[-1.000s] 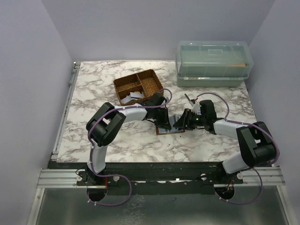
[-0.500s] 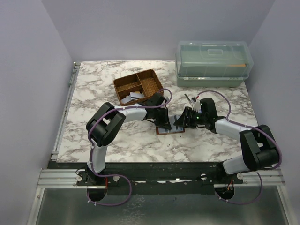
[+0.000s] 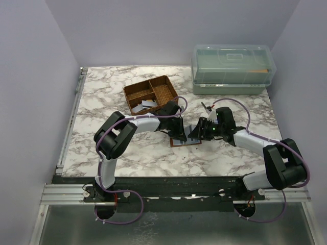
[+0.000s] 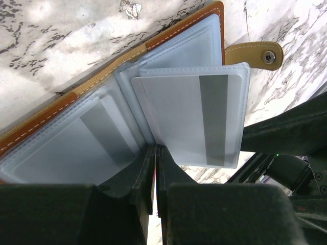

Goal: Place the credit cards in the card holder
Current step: Insert the credit card into the card holder.

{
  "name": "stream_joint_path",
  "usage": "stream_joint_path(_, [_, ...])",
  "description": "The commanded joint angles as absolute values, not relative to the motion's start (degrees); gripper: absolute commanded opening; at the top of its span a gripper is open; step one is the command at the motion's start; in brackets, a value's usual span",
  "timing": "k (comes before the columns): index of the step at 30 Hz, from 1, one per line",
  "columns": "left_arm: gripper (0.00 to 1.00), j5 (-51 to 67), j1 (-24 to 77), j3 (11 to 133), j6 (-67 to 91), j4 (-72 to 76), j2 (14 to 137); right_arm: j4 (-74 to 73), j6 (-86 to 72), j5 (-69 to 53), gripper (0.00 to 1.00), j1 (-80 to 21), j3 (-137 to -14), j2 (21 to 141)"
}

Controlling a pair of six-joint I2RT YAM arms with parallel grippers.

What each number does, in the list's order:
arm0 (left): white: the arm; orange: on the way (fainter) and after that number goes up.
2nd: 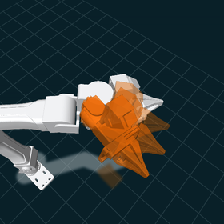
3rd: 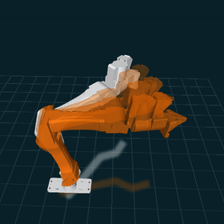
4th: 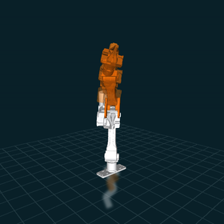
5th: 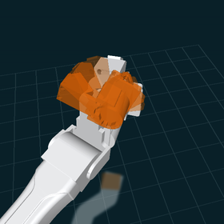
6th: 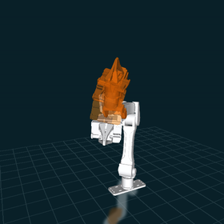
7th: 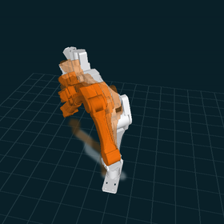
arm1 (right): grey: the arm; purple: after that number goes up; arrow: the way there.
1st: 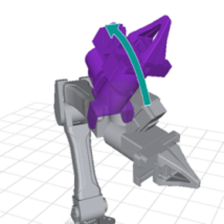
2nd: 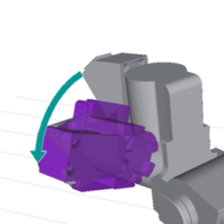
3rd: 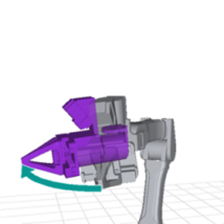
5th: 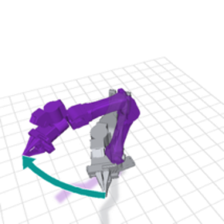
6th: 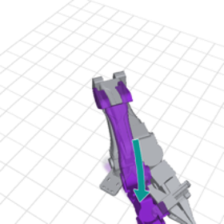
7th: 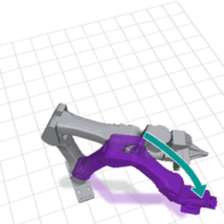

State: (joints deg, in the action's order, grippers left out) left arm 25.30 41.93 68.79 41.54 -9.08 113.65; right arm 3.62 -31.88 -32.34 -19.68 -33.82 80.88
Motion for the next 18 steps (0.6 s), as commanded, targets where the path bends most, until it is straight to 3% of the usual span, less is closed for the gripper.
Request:
stream_joint_path(1, [0.11, 25.0, 42.0, 67.2, 40.8, -10.1, 114.1, 2.1, -30.9, -30.5, 0.53, -20.4, -35.3, 80.3])
stream_joint_path(11, [0.11, 25.2, 42.0, 67.1, 40.8, -9.9, 114.5, -3.6, -30.6, -23.2, 0.64, -20.5, -36.1, 77.9])
stream_joint_path(18, [0.11, 25.6, 42.1, 67.2, 41.0, -9.8, 114.9, -2.5, -31.0, -24.0, 0.64, -20.5, -36.1, 78.7])
